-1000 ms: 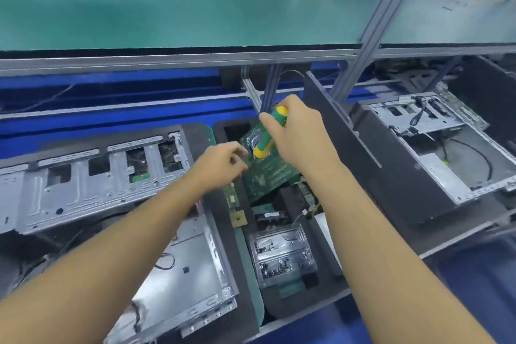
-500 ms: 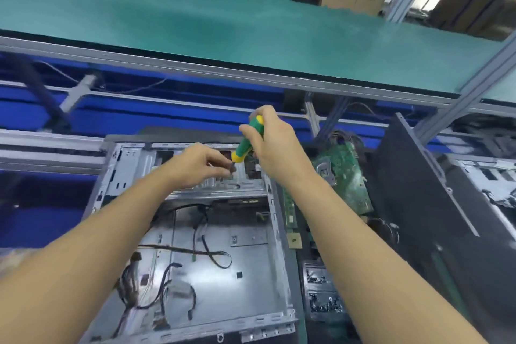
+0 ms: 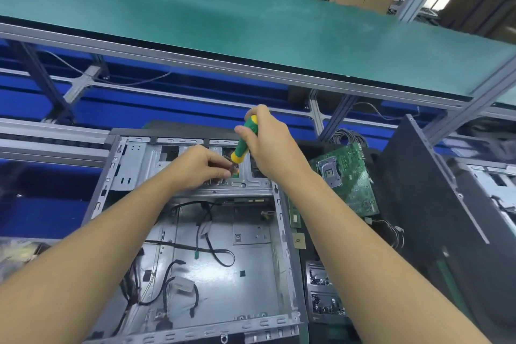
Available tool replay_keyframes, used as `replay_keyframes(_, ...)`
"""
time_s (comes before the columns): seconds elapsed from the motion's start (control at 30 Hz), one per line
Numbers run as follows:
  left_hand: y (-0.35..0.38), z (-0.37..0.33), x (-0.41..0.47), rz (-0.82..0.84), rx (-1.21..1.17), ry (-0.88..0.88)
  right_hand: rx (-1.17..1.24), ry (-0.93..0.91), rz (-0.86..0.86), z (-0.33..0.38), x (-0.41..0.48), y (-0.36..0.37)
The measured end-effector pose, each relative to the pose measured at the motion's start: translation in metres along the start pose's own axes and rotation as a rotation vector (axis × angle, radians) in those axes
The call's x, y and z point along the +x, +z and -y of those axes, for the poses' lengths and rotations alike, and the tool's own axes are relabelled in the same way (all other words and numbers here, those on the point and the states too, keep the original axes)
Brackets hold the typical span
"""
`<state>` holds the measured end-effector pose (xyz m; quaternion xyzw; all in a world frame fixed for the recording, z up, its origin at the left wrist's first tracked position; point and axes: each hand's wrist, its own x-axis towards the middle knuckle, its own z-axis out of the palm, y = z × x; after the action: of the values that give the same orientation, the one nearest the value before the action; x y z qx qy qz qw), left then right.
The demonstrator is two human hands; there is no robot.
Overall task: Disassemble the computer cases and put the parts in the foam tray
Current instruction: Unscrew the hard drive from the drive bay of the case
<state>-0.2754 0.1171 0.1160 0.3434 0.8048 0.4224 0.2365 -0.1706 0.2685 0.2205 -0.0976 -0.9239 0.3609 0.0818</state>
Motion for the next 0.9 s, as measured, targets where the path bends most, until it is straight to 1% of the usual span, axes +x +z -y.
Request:
replay_keyframes(0.17,0.002,0.001,-0.002,-0.042,-0.066,-0.016,-0.064,-0.008,0.052,0.008,0.004,-0.001)
replay_keyframes(0.3,0.005,0.007,-0.004,-0.048,-0.130,-0.006,-0.251,-0.089,0.131,0.019,0.009,0.000)
replay_keyframes(0.37,0.003,0.009,-0.006,-0.024,-0.100,0.001,-0.325,-0.135,0.162,0.024,0.012,0.001)
replay_keyframes(0.43,-0.002,0.010,-0.008,0.015,-0.091,0.005,-0.325,-0.172,0.208,0.027,0.013,0.001)
replay_keyframes(0.57,-0.017,-0.004,-0.013,0.077,-0.376,0.082,-0.339,-0.206,0.342,0.029,0.015,-0.009)
replay_keyframes(0.6,-0.018,-0.008,-0.013,0.093,-0.416,0.088,-0.339,-0.225,0.385,0.030,0.015,-0.011)
replay_keyframes(0.7,-0.018,-0.019,-0.010,0.077,-0.397,0.054,-0.340,-0.221,0.480,0.035,0.017,-0.015)
replay_keyframes(0.77,-0.015,-0.021,-0.007,0.004,-0.292,0.037,-0.342,-0.149,0.451,0.039,0.017,-0.013)
replay_keyframes(0.83,-0.014,-0.023,-0.002,-0.131,-0.129,0.011,-0.396,-0.049,0.373,0.041,0.015,-0.004)
replay_keyframes(0.9,-0.010,-0.029,0.000,-0.191,-0.096,-0.041,-0.445,0.063,0.255,0.043,0.012,0.008)
